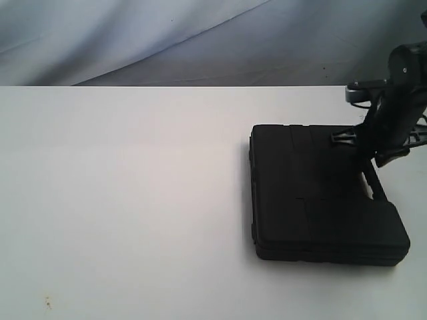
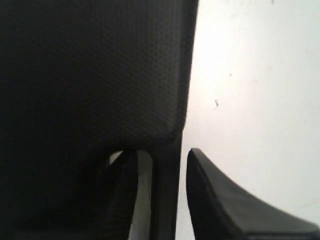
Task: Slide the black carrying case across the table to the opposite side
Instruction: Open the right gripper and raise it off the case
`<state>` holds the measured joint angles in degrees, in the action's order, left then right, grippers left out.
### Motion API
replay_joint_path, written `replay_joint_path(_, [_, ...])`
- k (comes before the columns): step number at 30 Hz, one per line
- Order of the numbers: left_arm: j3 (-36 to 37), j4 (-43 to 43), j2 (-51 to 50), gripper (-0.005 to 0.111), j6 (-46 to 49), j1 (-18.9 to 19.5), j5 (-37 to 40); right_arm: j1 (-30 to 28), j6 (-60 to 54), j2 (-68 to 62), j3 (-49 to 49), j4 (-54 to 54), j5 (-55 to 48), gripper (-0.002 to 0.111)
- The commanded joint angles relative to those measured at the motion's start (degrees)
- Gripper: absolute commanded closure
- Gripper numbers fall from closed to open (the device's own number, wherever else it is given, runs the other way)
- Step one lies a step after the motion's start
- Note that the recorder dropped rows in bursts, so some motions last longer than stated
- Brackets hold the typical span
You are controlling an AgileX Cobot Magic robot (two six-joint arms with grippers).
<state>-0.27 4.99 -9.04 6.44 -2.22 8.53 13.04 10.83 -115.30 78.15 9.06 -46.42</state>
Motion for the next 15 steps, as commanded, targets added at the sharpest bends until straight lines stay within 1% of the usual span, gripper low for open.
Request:
replay_joint_path(1, [0.3, 0.0, 0.4, 0.107, -0.2, 0.1, -0.8, -0.4, -2.5, 8.0, -0.1, -0.5, 3.7, 0.077])
replay_joint_path(3, [0.3, 0.0, 0.4, 0.107, -0.2, 0.1, -0.8, -0.4, -3.3, 11.0, -0.4, -0.7, 5.2, 0.077])
replay_joint_path(6, [0.3, 0.0, 0.4, 0.107, -0.2, 0.1, -0.8, -0.4, -3.6, 16.7, -3.2, -0.7, 10.2, 0.077])
replay_joint_path(9, [0.3, 0.0, 0.4, 0.107, -0.2, 0.1, -0.8, -0.4, -4.7, 23.7, -8.9, -1.4, 18.2, 0.08])
replay_joint_path(11, [0.3, 0.0, 0.4, 0.107, -0.2, 0.1, -0.8, -0.4, -5.8, 28.3, -13.6, -1.8, 23.9, 0.084])
replay_joint_path(15, [0.3, 0.0, 0.4, 0.107, -0.2, 0.1, -0.8, 0.2, -7.7, 38.3, -26.2, -1.7, 38.4, 0.1])
